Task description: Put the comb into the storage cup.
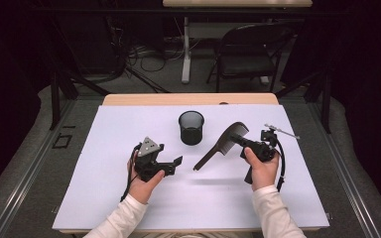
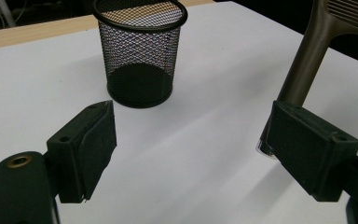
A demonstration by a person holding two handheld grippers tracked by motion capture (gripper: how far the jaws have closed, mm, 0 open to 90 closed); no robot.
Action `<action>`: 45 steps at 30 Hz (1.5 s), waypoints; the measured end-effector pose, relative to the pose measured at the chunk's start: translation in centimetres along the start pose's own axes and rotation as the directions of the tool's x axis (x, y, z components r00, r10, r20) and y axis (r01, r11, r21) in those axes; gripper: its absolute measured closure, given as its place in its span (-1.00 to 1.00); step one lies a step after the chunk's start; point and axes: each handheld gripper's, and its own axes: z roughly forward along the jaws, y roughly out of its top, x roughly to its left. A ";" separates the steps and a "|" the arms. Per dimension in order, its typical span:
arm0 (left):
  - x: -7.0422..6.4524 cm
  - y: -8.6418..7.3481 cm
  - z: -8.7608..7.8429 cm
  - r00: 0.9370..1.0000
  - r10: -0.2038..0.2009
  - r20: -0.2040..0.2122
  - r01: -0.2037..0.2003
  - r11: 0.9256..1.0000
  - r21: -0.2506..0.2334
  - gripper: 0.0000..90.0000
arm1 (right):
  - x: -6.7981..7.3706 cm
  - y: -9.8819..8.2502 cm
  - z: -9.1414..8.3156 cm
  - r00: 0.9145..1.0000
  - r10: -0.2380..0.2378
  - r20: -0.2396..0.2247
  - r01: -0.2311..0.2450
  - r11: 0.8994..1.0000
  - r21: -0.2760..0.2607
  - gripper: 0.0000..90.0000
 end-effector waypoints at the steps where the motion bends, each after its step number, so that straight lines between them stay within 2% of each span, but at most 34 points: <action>1: 0.1 0.0 -0.1 1.000 0.003 0.000 -0.003 1.000 -0.003 -0.65 | 0.0 0.1 -0.1 1.000 -0.003 0.003 0.003 1.000 0.006 0.92; 5: 0.4 0.1 -0.3 1.000 -0.001 -0.007 0.000 1.000 -0.015 -0.65 | -0.1 0.2 -0.1 1.000 -0.005 0.006 0.005 1.000 -0.010 0.92; 14: 1.2 0.2 -1.0 0.999 -0.023 -0.036 0.022 0.999 -0.033 -0.65 | -0.4 0.5 -0.3 1.000 -0.003 0.011 0.003 1.000 -0.005 0.92; 24: 1.6 0.3 -1.3 0.999 -0.024 -0.042 0.023 0.999 -0.037 -0.65 | -0.3 0.6 -0.4 1.000 -0.016 0.011 0.017 0.999 -0.029 0.92; 34: 2.1 0.4 -1.6 0.998 -0.037 -0.045 0.035 0.998 -0.046 -0.65 | 0.1 1.2 -0.8 0.998 -0.058 0.019 0.059 0.997 -0.053 0.92; 39: 2.4 0.4 -1.8 0.997 -0.050 -0.050 0.048 0.997 -0.053 -0.65 | 0.8 1.7 -1.0 0.994 -0.100 0.040 0.102 0.993 -0.063 0.92; 45: 2.5 0.4 -1.8 0.997 -0.052 -0.051 0.050 0.997 -0.053 -0.65 | 1.1 2.4 -0.9 0.991 -0.122 0.057 0.125 0.990 -0.064 0.92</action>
